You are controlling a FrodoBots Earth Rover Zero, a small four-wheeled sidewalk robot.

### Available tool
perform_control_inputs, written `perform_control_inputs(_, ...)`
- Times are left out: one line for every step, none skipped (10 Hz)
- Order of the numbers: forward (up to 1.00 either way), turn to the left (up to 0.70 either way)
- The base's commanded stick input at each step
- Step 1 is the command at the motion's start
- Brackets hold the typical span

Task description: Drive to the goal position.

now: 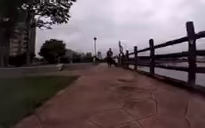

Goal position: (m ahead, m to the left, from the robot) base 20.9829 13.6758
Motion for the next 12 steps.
perform_control_inputs(1.0, 0.0)
perform_control_inputs(1.0, 0.0)
perform_control_inputs(1.0, 0.0)
perform_control_inputs(1.0, 0.0)
perform_control_inputs(1.0, 0.0)
perform_control_inputs(1.0, 0.0)
perform_control_inputs(1.0, 0.0)
perform_control_inputs(1.0, 0.0)
perform_control_inputs(1.0, 0.0)
perform_control_inputs(1.0, 0.0)
perform_control_inputs(1.0, 0.0)
perform_control_inputs(1.0, 0.0)
